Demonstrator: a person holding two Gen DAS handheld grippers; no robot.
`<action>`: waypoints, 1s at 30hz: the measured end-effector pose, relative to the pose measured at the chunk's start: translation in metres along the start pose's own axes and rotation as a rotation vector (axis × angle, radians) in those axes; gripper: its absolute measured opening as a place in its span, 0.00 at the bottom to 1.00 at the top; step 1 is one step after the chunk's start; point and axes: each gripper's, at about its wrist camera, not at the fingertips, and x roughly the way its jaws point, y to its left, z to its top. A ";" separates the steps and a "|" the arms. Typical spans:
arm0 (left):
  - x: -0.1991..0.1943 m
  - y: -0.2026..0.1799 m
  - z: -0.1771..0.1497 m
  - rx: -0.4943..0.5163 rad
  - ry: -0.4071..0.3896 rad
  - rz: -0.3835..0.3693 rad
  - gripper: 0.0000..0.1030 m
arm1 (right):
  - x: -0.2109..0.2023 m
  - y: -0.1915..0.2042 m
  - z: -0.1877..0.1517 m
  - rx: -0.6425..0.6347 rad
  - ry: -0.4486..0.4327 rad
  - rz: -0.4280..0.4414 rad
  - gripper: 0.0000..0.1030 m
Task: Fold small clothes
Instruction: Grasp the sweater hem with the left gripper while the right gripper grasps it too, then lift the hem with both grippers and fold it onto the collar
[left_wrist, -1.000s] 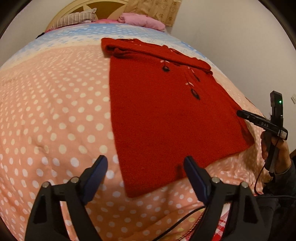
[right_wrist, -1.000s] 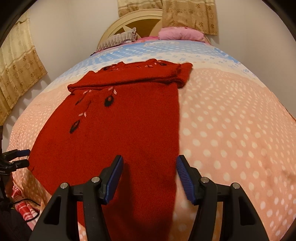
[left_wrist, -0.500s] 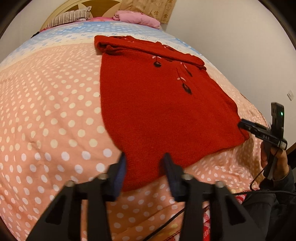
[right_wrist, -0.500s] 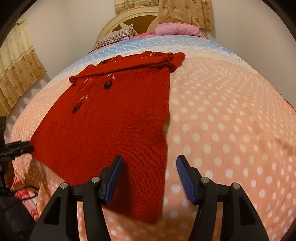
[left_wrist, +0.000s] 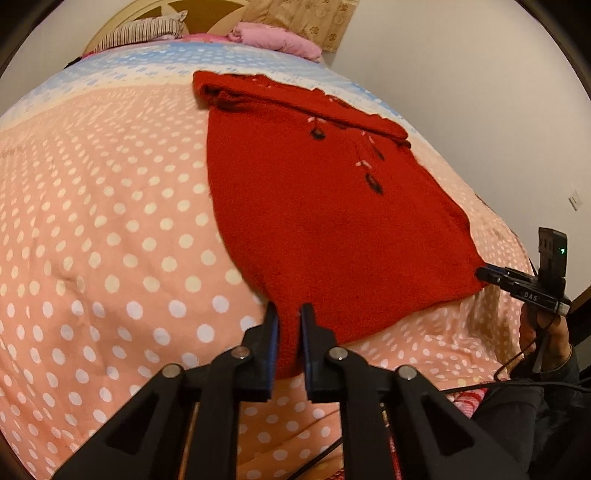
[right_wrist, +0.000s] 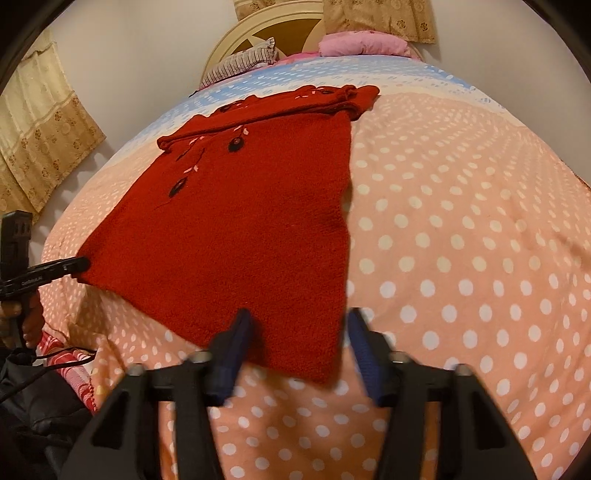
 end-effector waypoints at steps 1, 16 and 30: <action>0.002 0.001 0.000 -0.008 0.002 0.012 0.15 | 0.000 0.000 0.000 -0.003 0.001 0.002 0.34; -0.015 0.001 0.002 0.004 -0.043 -0.010 0.10 | -0.014 -0.005 -0.002 0.028 -0.086 0.071 0.07; -0.022 0.003 0.022 0.028 -0.093 0.007 0.10 | -0.040 -0.008 0.031 0.048 -0.233 0.111 0.07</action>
